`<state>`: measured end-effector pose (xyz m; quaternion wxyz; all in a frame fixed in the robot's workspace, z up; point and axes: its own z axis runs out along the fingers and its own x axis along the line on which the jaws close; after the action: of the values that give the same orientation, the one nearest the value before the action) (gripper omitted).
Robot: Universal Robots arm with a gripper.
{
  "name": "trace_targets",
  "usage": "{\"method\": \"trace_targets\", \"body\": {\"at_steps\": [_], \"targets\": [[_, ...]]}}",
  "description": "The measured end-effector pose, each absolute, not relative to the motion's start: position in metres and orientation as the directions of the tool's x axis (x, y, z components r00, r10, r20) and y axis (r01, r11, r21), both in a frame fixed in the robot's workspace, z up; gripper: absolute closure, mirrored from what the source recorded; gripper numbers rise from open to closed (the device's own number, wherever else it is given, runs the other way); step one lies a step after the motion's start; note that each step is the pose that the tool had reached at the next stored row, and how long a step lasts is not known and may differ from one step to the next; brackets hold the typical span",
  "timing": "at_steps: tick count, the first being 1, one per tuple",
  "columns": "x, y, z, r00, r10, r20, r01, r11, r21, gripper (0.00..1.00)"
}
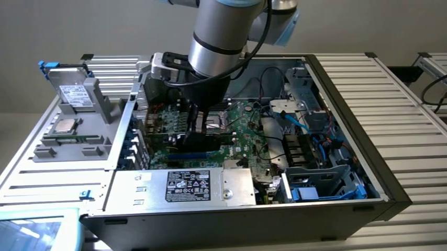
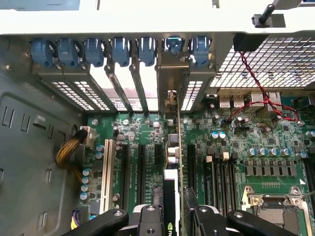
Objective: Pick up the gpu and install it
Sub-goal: 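Insert the gpu into the slot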
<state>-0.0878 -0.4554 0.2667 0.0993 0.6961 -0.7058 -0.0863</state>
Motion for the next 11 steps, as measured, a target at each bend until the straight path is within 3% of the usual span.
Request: {"method": "trace_targets", "body": {"at_steps": [11], "targets": [[-0.0899,-0.4556,0.2622,-0.021,-1.000,0.020,-0.964,0.026,0.264,0.72]]}}
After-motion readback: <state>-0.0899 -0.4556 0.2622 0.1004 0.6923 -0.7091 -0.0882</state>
